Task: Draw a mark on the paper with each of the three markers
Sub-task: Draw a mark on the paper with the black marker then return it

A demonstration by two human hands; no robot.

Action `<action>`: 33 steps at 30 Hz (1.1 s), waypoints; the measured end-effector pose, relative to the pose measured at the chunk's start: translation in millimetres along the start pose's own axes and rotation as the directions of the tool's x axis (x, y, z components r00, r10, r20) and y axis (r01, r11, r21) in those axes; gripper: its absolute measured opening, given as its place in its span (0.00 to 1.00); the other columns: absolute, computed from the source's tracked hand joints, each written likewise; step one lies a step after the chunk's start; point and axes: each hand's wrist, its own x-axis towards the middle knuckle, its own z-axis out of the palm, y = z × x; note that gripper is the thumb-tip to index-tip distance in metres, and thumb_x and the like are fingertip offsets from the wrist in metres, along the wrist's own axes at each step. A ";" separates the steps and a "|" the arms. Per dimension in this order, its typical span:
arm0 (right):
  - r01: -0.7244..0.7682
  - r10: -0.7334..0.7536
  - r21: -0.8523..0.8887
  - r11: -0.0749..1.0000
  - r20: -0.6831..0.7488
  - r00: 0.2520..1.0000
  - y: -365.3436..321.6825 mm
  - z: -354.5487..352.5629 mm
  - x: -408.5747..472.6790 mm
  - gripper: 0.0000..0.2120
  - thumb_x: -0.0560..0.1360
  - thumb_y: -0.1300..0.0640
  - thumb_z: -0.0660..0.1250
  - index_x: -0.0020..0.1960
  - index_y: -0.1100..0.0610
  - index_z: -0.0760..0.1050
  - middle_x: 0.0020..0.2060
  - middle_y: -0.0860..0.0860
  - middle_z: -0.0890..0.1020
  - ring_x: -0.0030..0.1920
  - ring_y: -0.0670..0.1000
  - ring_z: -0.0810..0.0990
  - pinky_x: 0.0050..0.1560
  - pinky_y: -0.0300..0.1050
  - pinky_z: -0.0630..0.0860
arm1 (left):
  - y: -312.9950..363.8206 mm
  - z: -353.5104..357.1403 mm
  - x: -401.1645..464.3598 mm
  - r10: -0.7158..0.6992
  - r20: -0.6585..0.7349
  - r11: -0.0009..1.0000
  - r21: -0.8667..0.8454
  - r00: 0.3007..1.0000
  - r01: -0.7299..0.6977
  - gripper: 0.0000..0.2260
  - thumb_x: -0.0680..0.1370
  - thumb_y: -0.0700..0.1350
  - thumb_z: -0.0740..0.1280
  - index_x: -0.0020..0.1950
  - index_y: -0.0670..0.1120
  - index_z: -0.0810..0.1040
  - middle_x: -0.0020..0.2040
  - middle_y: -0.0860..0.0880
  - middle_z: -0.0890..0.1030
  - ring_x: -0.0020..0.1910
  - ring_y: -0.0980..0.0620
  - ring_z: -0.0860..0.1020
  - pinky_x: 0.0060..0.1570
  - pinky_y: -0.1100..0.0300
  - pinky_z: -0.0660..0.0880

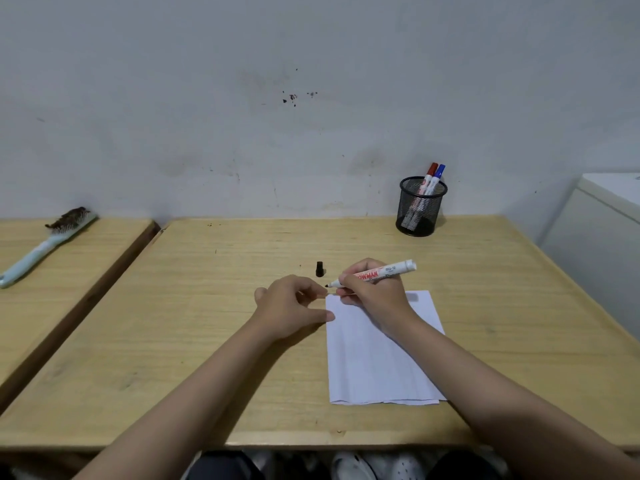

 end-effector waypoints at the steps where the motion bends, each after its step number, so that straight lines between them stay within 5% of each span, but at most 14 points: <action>1: 0.011 -0.011 -0.011 1.000 -0.025 1.000 4.6 0.3 -0.6 0.06 0.69 0.66 0.71 0.36 0.59 0.77 0.35 0.59 0.83 0.36 0.54 0.83 0.39 0.46 0.81 | 0.1 0.1 -0.6 0.013 -0.003 1.000 0.016 1.000 -0.013 0.12 0.62 0.56 0.77 0.41 0.60 0.78 0.38 0.56 0.79 0.43 0.61 0.76 0.49 0.55 0.57; 4: 0.057 -0.059 -0.022 0.998 -0.094 0.994 13.0 -2.3 -1.5 0.06 0.69 0.67 0.70 0.35 0.60 0.77 0.33 0.57 0.83 0.34 0.53 0.83 0.38 0.47 0.81 | -2.0 -2.5 0.9 0.048 0.011 0.996 0.072 0.999 -0.048 0.11 0.61 0.59 0.76 0.37 0.66 0.75 0.46 0.55 0.80 0.50 0.58 0.74 0.47 0.55 0.56; 8: 0.056 -0.059 -0.037 0.998 -0.098 0.993 15.7 -1.5 -0.2 0.06 0.68 0.67 0.70 0.34 0.61 0.77 0.31 0.58 0.82 0.32 0.54 0.82 0.38 0.49 0.79 | -6.7 -3.8 2.9 0.084 0.024 0.993 0.085 0.996 -0.086 0.12 0.60 0.61 0.75 0.37 0.70 0.73 0.45 0.58 0.76 0.52 0.57 0.73 0.46 0.55 0.55; 33: 0.059 -0.065 -0.214 0.975 -0.020 0.998 19.7 -1.5 3.7 0.03 0.62 0.60 0.71 0.31 0.56 0.78 0.31 0.58 0.81 0.32 0.54 0.79 0.39 0.51 0.77 | -13.5 -5.8 14.6 0.122 0.045 0.975 0.179 0.991 -0.128 0.14 0.58 0.65 0.74 0.41 0.67 0.78 0.49 0.54 0.75 0.52 0.58 0.73 0.49 0.55 0.56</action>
